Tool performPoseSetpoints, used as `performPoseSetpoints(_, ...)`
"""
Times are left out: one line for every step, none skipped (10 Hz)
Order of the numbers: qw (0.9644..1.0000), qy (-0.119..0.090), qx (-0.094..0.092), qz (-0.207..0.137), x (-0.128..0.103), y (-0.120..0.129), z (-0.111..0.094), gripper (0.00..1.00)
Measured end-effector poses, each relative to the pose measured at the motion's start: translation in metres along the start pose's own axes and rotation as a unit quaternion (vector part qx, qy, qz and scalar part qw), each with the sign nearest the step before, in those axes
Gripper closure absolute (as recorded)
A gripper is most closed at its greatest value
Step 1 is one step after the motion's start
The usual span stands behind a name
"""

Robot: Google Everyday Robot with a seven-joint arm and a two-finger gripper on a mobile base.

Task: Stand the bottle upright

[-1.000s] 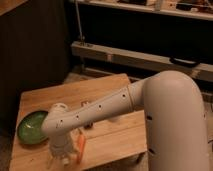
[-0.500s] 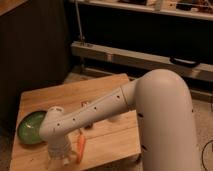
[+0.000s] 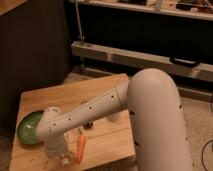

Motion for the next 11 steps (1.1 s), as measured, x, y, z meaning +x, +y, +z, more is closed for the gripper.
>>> performPoseSetpoints(1.0,-0.003,0.0,0.0,0.002,-0.001,0.004,0.2)
performPoseSetpoints(1.0,-0.006,0.0,0.002,0.003,-0.003,0.008,0.2)
performPoseSetpoints(0.9999,-0.01,-0.002,0.009,0.004,-0.001,0.012,0.2)
performPoseSetpoints(0.9998,-0.013,-0.003,0.013,0.004,0.001,0.016,0.2)
performPoseSetpoints(0.9997,-0.016,-0.004,0.019,0.003,0.004,0.02,0.2)
performPoseSetpoints(0.9996,-0.017,-0.003,0.022,0.003,0.007,0.021,0.24)
performPoseSetpoints(0.9995,-0.018,-0.003,0.025,0.002,0.01,0.023,0.32)
performPoseSetpoints(0.9994,-0.019,-0.001,0.028,0.002,0.012,0.023,0.43)
performPoseSetpoints(0.9994,-0.018,-0.001,0.028,0.003,0.014,0.022,0.52)
performPoseSetpoints(0.9995,-0.018,0.001,0.027,0.004,0.016,0.021,0.57)
performPoseSetpoints(0.9995,-0.018,0.001,0.026,0.006,0.018,0.02,0.58)
